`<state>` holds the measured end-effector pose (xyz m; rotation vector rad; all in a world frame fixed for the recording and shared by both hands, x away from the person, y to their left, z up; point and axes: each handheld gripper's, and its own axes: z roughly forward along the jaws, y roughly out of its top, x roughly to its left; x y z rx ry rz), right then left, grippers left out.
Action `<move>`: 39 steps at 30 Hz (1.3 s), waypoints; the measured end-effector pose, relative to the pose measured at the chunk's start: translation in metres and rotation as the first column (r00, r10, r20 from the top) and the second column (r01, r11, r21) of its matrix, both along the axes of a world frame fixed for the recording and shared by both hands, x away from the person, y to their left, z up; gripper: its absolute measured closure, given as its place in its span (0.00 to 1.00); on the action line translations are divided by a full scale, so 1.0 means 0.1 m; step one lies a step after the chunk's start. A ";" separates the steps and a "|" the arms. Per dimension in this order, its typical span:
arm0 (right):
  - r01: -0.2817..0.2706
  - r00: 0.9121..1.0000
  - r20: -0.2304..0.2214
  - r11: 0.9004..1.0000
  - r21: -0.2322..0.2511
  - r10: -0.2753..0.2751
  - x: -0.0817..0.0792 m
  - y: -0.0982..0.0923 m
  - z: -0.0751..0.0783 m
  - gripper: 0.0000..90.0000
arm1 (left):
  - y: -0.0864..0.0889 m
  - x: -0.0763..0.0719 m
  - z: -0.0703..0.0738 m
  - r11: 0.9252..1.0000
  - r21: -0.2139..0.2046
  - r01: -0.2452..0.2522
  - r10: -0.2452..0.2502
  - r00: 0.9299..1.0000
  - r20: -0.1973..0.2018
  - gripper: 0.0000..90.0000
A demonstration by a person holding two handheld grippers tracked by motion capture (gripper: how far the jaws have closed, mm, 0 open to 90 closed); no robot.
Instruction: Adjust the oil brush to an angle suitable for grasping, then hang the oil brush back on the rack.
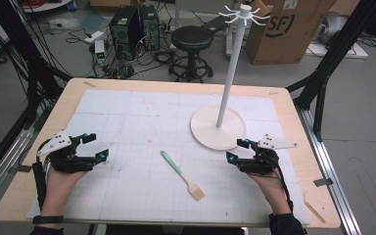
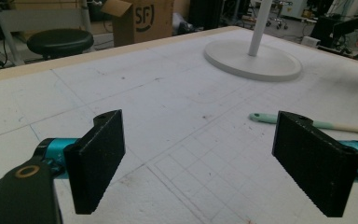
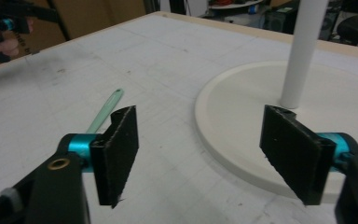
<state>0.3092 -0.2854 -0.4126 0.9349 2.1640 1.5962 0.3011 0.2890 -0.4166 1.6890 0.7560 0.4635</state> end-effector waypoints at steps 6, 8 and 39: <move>0.036 0.999 0.013 0.999 0.005 -0.036 -0.03 -0.07 0.00 0.20 | -0.01 0.00 0.00 1.000 -0.001 -0.004 0.004 1.000 -0.001 0.19; 0.044 0.999 0.015 0.999 0.010 -0.044 -0.02 -0.09 0.00 0.20 | -0.01 0.00 0.00 1.000 -0.004 -0.004 0.004 1.000 0.001 0.19; -0.084 0.996 -0.042 0.994 -0.065 0.081 -0.07 0.52 -0.06 0.19 | 0.03 -0.06 0.05 1.000 -0.010 -0.009 0.009 1.000 0.007 0.19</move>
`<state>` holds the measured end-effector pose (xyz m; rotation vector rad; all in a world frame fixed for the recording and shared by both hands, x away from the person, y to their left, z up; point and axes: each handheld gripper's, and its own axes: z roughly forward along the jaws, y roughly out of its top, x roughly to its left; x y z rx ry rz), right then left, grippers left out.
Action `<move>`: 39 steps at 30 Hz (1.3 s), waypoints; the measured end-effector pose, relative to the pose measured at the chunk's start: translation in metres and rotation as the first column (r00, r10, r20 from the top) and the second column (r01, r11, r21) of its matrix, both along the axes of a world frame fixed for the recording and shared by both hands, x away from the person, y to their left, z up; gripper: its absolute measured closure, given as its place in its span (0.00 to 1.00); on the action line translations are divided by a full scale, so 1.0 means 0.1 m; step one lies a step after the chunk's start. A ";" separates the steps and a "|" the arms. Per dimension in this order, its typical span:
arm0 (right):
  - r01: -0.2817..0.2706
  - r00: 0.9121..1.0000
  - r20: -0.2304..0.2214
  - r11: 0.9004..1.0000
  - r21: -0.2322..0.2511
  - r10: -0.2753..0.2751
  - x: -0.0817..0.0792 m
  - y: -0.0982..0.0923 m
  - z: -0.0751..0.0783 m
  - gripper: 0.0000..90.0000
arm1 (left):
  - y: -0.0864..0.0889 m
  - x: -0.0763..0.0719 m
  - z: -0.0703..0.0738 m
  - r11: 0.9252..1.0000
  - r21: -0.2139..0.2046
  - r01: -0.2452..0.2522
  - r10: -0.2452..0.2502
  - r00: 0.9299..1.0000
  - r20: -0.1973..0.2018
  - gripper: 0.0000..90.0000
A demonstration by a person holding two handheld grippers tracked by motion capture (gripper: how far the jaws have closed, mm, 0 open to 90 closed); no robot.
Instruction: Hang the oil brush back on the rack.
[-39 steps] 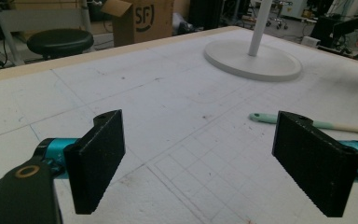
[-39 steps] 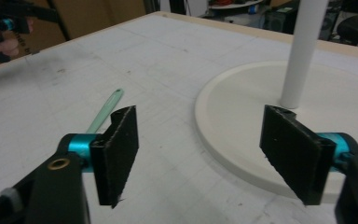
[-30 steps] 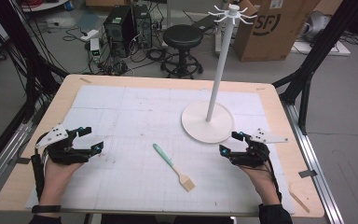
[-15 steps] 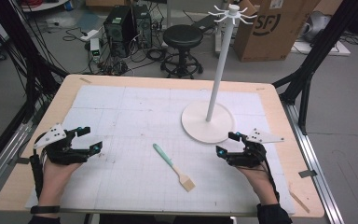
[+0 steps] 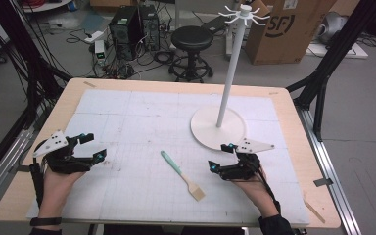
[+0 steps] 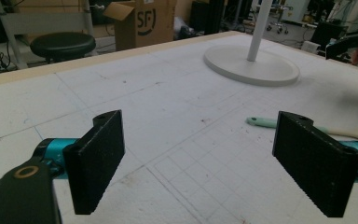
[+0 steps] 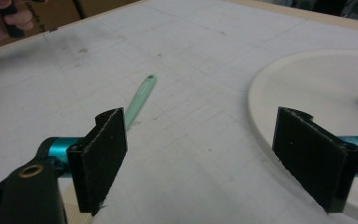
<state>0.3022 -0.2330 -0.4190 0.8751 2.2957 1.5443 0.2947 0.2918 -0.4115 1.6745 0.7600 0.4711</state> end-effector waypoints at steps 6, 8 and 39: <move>-0.043 0.999 -0.014 0.999 -0.033 0.043 -0.04 0.26 -0.03 0.19 | -0.01 0.00 0.00 1.000 -0.003 0.004 -0.004 1.000 -0.001 0.19; -0.054 0.998 -0.023 0.997 -0.046 0.053 -0.05 0.35 -0.05 0.19 | -0.01 0.00 0.00 1.000 0.000 0.003 -0.003 1.000 -0.002 0.19; -0.125 0.988 -0.118 0.965 -0.232 0.100 -0.13 1.00 -0.30 0.55 | -0.02 0.01 -0.01 1.000 -0.002 0.008 -0.008 1.000 -0.005 0.19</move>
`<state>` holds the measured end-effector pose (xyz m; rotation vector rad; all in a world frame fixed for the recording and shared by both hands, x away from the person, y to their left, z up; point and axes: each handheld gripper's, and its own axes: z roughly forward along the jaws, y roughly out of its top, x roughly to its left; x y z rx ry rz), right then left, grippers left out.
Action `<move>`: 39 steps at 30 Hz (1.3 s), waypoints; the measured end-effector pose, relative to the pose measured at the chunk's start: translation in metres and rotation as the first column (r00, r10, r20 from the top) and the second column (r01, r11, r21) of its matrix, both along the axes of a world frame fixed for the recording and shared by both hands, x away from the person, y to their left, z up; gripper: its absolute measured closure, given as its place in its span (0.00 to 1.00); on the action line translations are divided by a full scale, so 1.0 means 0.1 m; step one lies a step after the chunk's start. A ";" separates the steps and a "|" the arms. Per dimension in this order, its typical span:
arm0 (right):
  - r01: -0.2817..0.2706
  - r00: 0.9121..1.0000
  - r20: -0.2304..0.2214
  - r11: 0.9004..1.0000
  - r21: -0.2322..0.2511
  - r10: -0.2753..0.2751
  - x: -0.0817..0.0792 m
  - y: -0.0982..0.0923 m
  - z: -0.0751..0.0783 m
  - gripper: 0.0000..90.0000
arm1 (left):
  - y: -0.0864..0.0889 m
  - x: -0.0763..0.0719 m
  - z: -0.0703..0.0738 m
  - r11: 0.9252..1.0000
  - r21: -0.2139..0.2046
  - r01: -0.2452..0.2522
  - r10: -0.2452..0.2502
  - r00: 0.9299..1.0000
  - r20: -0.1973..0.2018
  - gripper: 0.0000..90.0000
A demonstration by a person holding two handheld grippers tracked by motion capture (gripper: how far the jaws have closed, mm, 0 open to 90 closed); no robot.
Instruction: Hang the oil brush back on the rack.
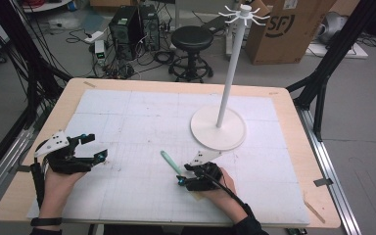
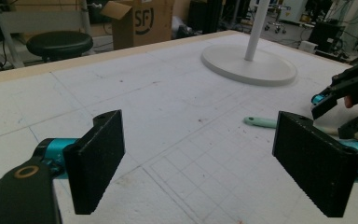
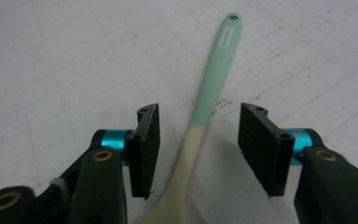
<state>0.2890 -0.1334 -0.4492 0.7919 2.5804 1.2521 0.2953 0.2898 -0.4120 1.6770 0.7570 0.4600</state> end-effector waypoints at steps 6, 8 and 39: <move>0.018 0.999 0.030 0.999 -0.043 -0.017 -0.03 0.03 0.00 0.64 | 0.00 0.00 0.00 1.000 -0.001 -0.002 0.002 1.000 -0.001 0.19; 0.025 0.999 0.035 0.998 -0.052 -0.023 -0.04 0.04 0.01 0.67 | 0.00 0.00 0.00 1.000 0.001 -0.001 0.001 1.000 0.000 0.19; 0.090 0.996 0.001 0.990 -0.107 -0.090 -0.10 0.15 0.07 0.92 | -0.01 -0.01 0.00 1.000 -0.005 0.000 0.000 1.000 -0.005 0.19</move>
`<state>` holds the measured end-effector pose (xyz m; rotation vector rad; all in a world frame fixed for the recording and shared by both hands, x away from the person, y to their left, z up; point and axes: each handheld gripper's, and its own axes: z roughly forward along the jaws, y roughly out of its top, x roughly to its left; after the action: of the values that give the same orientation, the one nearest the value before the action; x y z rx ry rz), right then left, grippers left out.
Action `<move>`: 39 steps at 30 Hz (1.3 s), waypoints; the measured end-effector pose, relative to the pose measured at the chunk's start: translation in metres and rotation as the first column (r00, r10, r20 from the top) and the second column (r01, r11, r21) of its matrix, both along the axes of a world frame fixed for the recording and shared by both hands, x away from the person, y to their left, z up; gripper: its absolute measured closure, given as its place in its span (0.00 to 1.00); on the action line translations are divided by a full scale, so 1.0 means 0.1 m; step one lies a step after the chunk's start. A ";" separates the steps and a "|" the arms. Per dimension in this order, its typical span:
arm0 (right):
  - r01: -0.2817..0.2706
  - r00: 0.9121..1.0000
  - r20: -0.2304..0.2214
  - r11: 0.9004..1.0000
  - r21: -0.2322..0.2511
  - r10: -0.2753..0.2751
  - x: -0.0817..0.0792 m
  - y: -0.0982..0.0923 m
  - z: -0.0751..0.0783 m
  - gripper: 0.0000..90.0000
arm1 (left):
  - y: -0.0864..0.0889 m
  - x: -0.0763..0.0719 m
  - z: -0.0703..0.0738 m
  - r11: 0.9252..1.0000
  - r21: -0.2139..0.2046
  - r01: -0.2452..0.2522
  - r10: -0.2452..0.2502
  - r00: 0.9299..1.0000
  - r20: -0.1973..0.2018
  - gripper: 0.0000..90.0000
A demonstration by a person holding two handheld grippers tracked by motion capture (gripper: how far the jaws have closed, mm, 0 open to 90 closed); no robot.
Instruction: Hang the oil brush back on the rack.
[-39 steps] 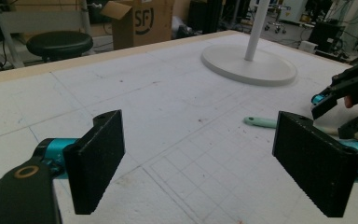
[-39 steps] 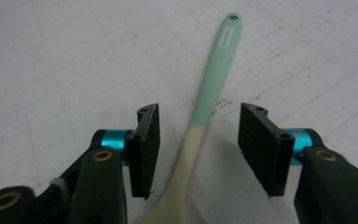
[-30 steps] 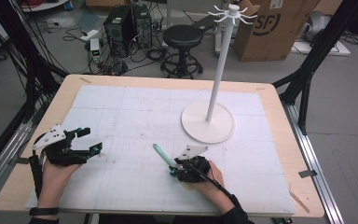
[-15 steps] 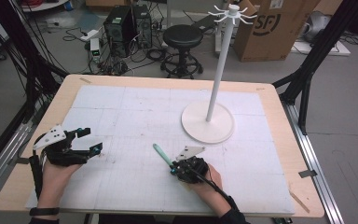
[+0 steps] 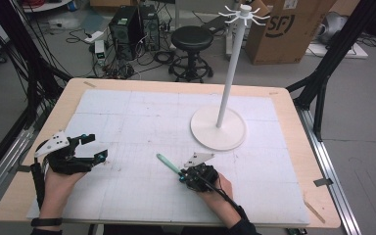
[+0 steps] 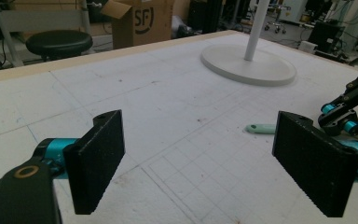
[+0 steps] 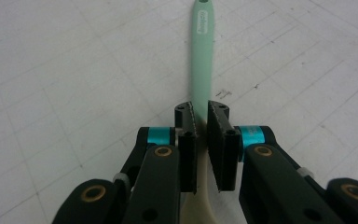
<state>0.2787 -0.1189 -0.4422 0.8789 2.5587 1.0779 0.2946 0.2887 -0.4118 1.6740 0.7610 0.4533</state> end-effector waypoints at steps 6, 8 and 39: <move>-0.007 1.000 0.006 1.000 -0.001 0.007 0.00 -0.01 0.00 0.93 | -0.01 0.00 0.00 1.000 0.005 0.000 0.000 1.000 -0.001 0.20; -0.010 1.000 0.006 1.000 0.001 0.010 0.00 -0.01 0.00 0.93 | -0.01 0.00 0.00 1.000 0.002 0.000 0.000 1.000 0.001 0.20; 0.037 0.995 0.085 0.969 0.242 -0.059 0.09 -0.72 0.57 0.92 | 0.00 0.00 0.00 1.000 -0.002 -0.005 0.005 1.000 0.001 0.20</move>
<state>0.2876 -0.1910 -0.3853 0.9180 2.3535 1.4014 0.2949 0.2891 -0.4117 1.6705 0.7644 0.4565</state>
